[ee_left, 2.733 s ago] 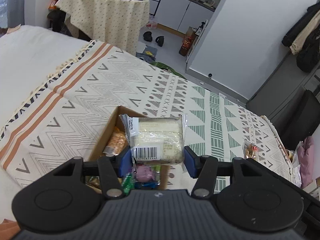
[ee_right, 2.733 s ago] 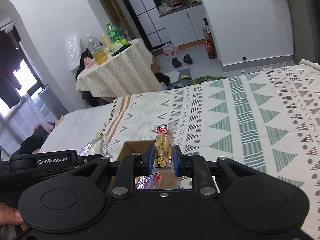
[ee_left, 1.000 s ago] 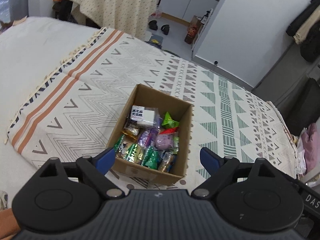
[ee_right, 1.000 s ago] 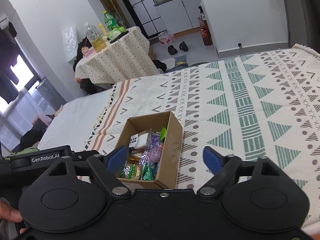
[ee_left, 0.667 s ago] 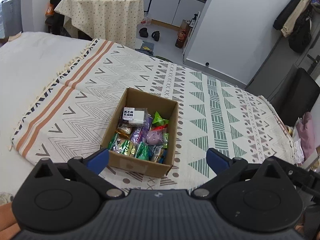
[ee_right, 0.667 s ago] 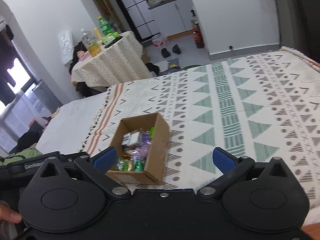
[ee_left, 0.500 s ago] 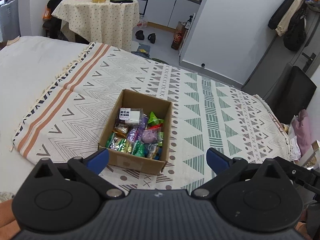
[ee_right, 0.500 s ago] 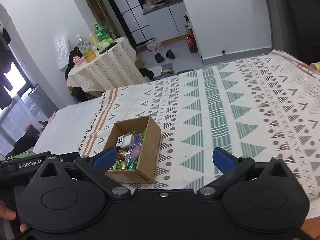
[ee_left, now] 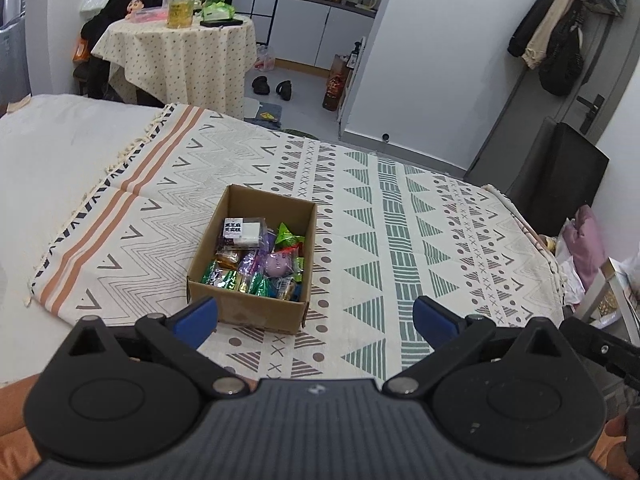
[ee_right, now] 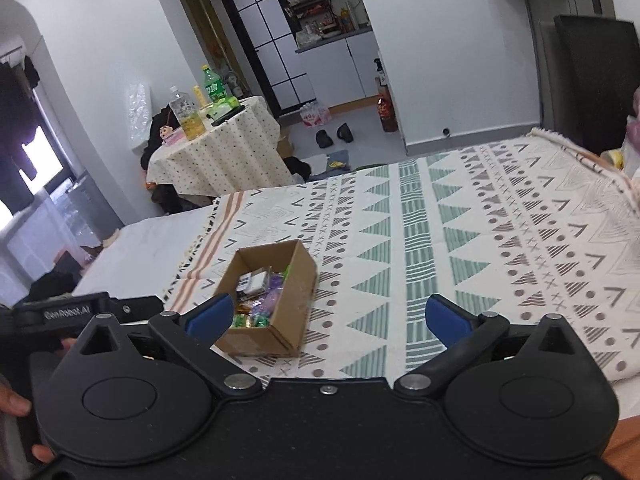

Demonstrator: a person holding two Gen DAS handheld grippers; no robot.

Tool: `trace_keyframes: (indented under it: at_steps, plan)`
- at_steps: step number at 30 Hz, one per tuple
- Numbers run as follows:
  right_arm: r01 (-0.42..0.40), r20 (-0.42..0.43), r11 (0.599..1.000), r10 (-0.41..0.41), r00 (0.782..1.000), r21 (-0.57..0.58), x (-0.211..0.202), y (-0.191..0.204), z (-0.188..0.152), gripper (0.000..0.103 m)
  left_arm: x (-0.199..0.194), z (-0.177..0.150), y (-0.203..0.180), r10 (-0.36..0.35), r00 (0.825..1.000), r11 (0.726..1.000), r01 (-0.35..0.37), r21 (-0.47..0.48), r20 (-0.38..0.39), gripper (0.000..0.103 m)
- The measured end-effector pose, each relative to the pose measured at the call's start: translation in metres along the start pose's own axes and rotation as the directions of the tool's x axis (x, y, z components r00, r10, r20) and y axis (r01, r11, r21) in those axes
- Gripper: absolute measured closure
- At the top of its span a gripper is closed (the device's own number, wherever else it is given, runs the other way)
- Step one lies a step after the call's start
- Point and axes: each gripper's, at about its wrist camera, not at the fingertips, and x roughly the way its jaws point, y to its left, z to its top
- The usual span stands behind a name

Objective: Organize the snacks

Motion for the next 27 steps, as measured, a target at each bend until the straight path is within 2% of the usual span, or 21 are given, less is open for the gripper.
trace_keyframes:
  at_steps: [6,10,14,20,27]
  plan:
    - [0.006,0.028,1.0,-0.005,1.0,-0.031,-0.023,-0.001,-0.009,0.0,-0.019,-0.011,-0.014,-0.015,1.0,0.998,0.014,0.064,0.023,0.0]
    - [-0.012,0.032,1.0,0.013,0.999,-0.024,-0.033,-0.006,-0.014,0.0,-0.031,-0.018,-0.017,-0.012,0.999,0.996,0.009,0.091,0.036,0.0]
    - [0.003,0.032,1.0,-0.003,0.999,-0.002,-0.035,-0.01,-0.015,0.0,-0.04,-0.021,-0.018,-0.002,0.999,0.992,-0.003,0.124,0.045,0.0]
    - [0.052,0.045,0.998,-0.053,0.998,0.031,-0.038,-0.015,-0.018,0.0,-0.044,-0.023,-0.015,0.009,0.999,0.99,-0.015,0.139,0.042,0.0]
    - [0.065,0.032,0.997,-0.066,0.997,0.028,-0.04,-0.017,-0.017,0.0,-0.041,-0.026,-0.01,0.019,0.999,0.989,-0.023,0.144,0.028,0.0]
